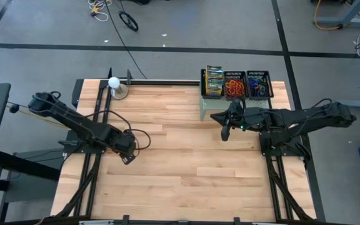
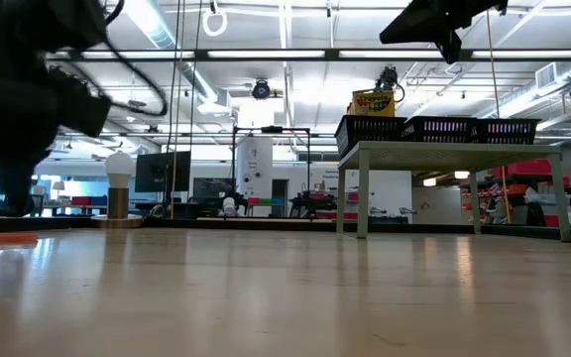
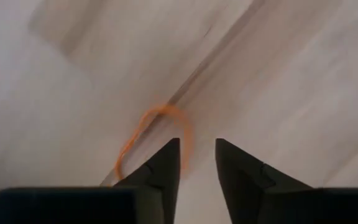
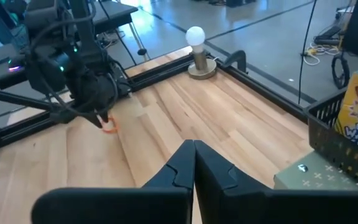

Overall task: Pick & Place Office Desk Supplies
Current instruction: Put the orange rubber band into the middle black basket on the shelf

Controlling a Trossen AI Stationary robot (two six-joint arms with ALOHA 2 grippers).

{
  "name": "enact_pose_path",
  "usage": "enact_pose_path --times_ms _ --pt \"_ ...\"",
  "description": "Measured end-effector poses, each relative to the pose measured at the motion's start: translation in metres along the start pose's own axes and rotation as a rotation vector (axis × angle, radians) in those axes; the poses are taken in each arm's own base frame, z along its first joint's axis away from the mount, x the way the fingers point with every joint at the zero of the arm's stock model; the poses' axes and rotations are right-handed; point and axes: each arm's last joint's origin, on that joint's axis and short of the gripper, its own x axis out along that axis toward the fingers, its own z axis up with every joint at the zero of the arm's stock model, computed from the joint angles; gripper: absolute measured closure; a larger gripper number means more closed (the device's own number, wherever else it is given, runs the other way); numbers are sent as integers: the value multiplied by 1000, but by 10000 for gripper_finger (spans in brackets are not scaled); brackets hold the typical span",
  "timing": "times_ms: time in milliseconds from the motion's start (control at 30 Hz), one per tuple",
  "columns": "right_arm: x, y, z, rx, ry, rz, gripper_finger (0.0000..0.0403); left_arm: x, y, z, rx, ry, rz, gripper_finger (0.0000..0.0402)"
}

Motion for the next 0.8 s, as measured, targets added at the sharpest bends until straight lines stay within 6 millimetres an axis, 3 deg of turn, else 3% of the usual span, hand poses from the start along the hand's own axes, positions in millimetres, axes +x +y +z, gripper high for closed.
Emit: enact_pose_path --times_ms 200,433,533,800 --pt "0 0 0 -14 -1 0 394 21 15 -18 61 80 36 263" --pt "0 0 0 -11 -3 1 394 27 16 -25 184 61 18 269" --pt "0 0 0 -10 -5 1 394 28 16 -25 185 58 23 290" --pt "0 0 1 -10 -8 -7 394 25 13 -23 186 47 9 393"
